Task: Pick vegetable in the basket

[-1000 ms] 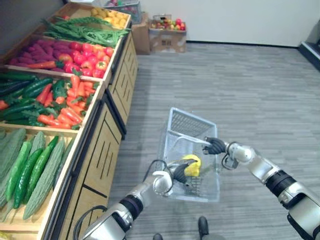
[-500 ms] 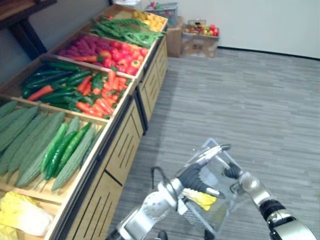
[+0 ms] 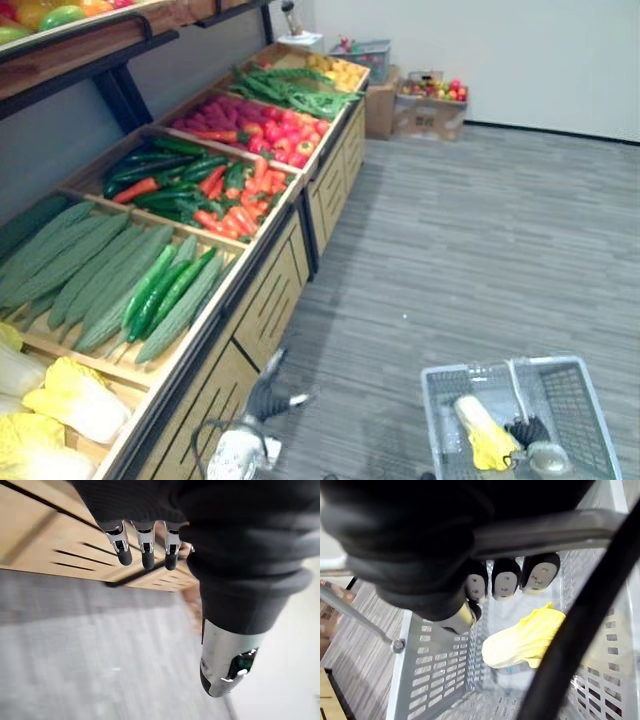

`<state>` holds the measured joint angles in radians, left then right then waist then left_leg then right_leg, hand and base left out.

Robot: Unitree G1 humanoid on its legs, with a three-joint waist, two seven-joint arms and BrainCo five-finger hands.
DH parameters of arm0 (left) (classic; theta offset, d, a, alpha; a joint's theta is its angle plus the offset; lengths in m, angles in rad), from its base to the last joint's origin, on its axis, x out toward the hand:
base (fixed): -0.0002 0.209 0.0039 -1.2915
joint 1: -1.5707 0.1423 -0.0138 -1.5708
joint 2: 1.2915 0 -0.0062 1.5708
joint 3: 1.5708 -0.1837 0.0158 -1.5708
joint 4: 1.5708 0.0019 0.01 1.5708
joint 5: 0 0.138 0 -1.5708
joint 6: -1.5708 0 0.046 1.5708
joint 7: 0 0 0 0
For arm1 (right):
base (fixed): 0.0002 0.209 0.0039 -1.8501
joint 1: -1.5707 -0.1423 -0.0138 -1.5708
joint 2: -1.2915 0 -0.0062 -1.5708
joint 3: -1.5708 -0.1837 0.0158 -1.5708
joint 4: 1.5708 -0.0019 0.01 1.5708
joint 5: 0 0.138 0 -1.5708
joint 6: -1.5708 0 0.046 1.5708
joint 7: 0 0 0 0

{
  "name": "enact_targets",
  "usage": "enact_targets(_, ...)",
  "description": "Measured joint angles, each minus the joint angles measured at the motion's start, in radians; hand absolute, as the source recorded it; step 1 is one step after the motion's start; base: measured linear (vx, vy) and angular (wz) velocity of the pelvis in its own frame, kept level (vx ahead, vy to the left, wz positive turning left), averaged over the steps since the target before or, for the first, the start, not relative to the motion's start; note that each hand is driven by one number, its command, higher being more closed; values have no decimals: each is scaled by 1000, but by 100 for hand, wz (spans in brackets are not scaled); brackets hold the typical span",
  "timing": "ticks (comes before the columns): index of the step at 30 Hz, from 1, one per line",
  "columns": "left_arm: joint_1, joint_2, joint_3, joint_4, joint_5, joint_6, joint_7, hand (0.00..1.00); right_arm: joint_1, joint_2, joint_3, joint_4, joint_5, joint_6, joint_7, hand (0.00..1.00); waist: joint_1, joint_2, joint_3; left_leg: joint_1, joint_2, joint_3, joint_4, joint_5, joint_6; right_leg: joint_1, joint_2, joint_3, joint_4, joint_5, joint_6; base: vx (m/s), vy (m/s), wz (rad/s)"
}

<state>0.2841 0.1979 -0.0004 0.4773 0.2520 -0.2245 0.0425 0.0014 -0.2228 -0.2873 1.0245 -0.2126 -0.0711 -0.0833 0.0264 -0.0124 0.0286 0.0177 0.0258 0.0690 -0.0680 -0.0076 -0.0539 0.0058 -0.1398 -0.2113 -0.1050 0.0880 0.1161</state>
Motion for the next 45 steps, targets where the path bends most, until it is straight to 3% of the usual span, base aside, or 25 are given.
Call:
enact_targets(3,-30,-3,54,294,76,29,68,0,35,36,-50,4,63,-4,-5,100,-8,-9,-5,7,5,8,-1,-2,-3,1,4,7,0,-4,0,-19,-23,-6)
enact_targets(7,-34,-10,150,506,124,64,119,0,55,74,-96,12,116,-19,-23,100,-11,-17,-7,32,9,50,-3,-13,-7,3,9,48,0,-3,0,1,-2,-29)
enact_targets(10,-32,-26,203,566,124,106,140,0,82,95,-120,13,153,-35,-31,100,-24,-22,-10,39,8,62,-2,-22,-8,5,7,59,0,-5,2,12,7,-15)
enact_targets(16,-38,-67,202,593,125,128,138,0,85,107,-149,35,155,-44,-32,100,-29,-29,-9,43,5,87,0,-35,-2,-13,-1,85,29,-19,7,19,10,-13)
enact_targets(19,-53,-73,182,592,125,136,148,0,86,127,-216,44,163,-48,-39,100,-37,-40,9,76,-9,86,3,-62,17,-76,-34,90,252,-128,26,57,42,6)
enact_targets(20,-59,-75,168,592,124,141,150,0,86,131,-227,42,175,-53,-40,100,-40,-40,15,94,-19,89,5,-76,29,-130,-48,100,402,-162,26,7,33,-12)
enact_targets(21,-64,-75,158,591,124,142,152,0,80,133,-229,39,178,-58,-40,100,-45,-36,22,105,-20,96,11,-83,33,-192,-57,107,539,-159,13,8,48,-18)
enact_targets(22,-81,-75,143,587,124,142,151,0,76,150,-257,11,195,-66,-41,100,-50,-34,45,119,-16,103,29,-97,38,-263,-66,110,695,-124,-41,27,49,-14)
enact_targets(23,-91,-74,143,585,124,142,152,0,76,158,-264,-3,196,-69,-43,100,-50,-30,62,131,-12,107,37,-106,41,-289,-69,109,754,-103,-60,72,47,-17)
enact_targets(24,-102,-74,144,575,123,142,153,0,77,172,-265,-22,209,-72,-43,100,-50,-37,79,154,0,116,57,-129,47,-319,-75,110,843,-90,-56,113,25,-22)
enact_targets(25,-116,-75,144,552,122,143,155,0,79,185,-265,-32,215,-73,-43,100,-51,-48,87,162,13,122,83,-156,46,-339,-74,89,893,-121,-63,154,5,-20)
enact_targets(27,-154,-74,139,548,118,141,159,0,79,193,-265,-28,215,-74,-42,100,-52,-52,89,171,32,127,92,-174,40,-343,-69,38,847,-162,-52,211,-47,-13)
enact_targets(28,-214,-77,126,548,109,141,170,0,76,198,-265,-24,215,-73,-40,100,-52,-58,101,177,52,132,91,-190,20,-343,-55,-14,688,-161,-50,280,-104,-13)
enact_targets(30,-256,-83,121,547,101,140,172,0,72,203,-267,-17,215,-71,-40,100,-53,-57,115,180,66,133,91,-202,1,-331,-31,-13,521,-142,-28,300,-151,-8)
enact_targets(32,-310,-92,123,546,101,139,174,0,59,205,-282,30,214,-61,-40,100,-55,-66,132,198,86,130,86,-231,-36,-302,-1,15,243,-81,-5,486,-295,4)
enact_targets(33,-319,-97,128,547,101,139,175,0,48,203,-303,51,214,-55,-40,100,-58,-47,148,220,115,125,84,-257,-54,-275,27,19,232,23,-18,602,-332,20)
enact_targets(34,-326,-121,129,548,102,135,175,0,35,199,-336,53,214,-41,-40,100,-70,-8,157,237,155,115,80,-270,-46,-288,65,5,310,-21,-53,511,-255,21)
enact_targets(35,-326,-130,131,548,102,130,175,0,27,200,-349,51,214,-40,-41,100,-74,8,161,244,169,112,91,-263,-51,-305,72,-4,358,-63,-64,506,-240,11)
enact_targets(36,-318,-138,140,549,102,123,175,0,10,201,-371,53,212,-34,-42,100,-74,17,172,245,179,107,118,-237,-70,-324,74,-5,439,-122,-88,464,-263,-4)
enact_targets(39,-270,-155,196,551,89,127,176,0,28,197,-372,57,169,-20,-41,100,-75,24,170,197,193,68,279,-159,-72,-276,65,-27,481,-203,-117,517,-289,19)
enact_targets(41,-245,-168,231,546,63,128,173,0,54,187,-364,90,148,20,-44,100,-75,26,170,60,205,-23,580,-23,-147,-181,48,-75,443,-246,-129,517,-203,66)
enact_targets(42,-245,-178,266,538,54,128,173,0,68,184,-354,91,148,29,-51,100,-72,26,173,-4,209,-40,722,32,-165,-132,42,-83,417,-253,-131,448,-135,49)
enact_targets(44,-245,-190,316,527,35,125,172,0,92,176,-324,91,149,45,-61,100,-49,18,180,-100,223,17,962,22,-162,-14,34,-87,352,-253,-131,460,-100,7)
enact_targets(45,-239,-204,363,509,32,126,171,0,122,157,-272,83,144,45,-67,100,-47,18,180,-169,234,97,1020,-29,-124,85,17,-103,298,-253,-131,456,-48,-1)
